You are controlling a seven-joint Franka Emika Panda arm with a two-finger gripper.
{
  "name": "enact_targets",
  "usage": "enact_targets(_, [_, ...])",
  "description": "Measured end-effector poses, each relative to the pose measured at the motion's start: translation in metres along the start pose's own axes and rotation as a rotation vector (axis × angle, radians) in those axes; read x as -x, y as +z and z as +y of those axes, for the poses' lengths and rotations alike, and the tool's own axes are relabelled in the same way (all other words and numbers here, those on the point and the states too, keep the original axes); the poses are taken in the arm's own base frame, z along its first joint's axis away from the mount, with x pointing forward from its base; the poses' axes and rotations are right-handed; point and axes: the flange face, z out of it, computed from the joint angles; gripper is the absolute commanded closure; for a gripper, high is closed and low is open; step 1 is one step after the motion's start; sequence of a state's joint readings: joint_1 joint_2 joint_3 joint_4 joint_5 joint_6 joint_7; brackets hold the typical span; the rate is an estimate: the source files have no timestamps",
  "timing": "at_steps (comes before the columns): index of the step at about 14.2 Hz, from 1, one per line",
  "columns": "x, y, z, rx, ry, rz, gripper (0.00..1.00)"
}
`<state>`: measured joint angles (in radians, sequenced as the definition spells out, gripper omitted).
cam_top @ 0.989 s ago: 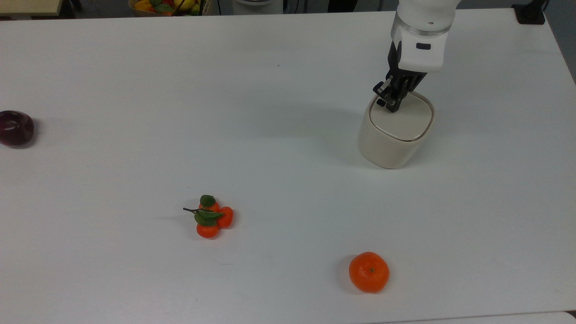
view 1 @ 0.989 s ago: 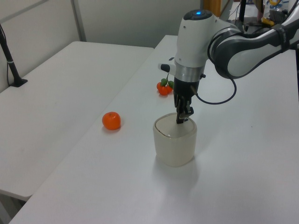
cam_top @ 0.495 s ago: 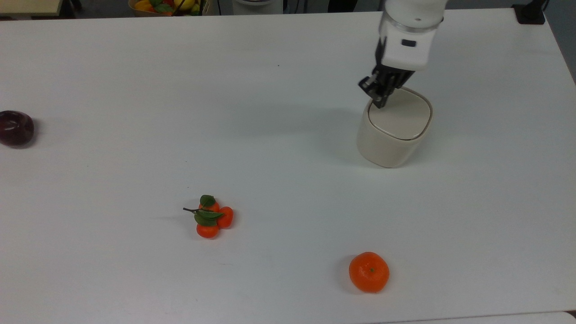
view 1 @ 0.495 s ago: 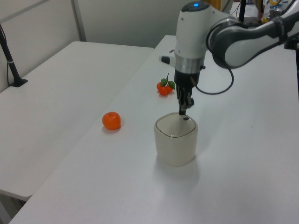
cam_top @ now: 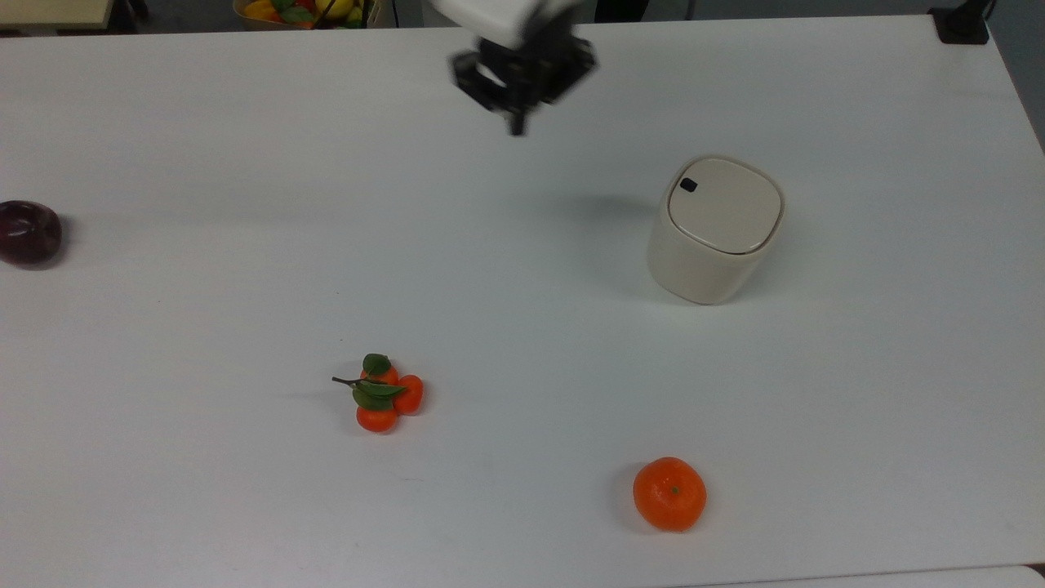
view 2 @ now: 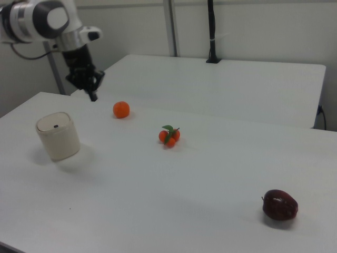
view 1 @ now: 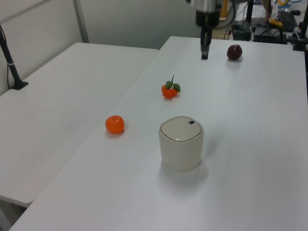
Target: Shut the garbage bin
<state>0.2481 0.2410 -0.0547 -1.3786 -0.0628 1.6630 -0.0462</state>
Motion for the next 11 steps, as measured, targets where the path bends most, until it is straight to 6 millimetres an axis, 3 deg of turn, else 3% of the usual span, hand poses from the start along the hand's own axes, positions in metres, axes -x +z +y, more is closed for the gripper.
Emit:
enact_targets(4, [0.047,-0.045,0.085,0.007,0.143,-0.032,0.93])
enact_targets(5, [0.053,-0.051,0.093,0.008,0.158,-0.029,0.8])
enact_targets(6, [0.057,-0.055,0.099,0.008,0.169,-0.031,0.36])
enact_targets(7, [0.06,-0.055,0.104,0.008,0.178,-0.035,0.13])
enact_targets(8, [0.061,-0.054,0.107,0.008,0.185,-0.039,0.01])
enact_targets(11, [0.064,-0.045,0.119,0.008,0.211,-0.058,0.0])
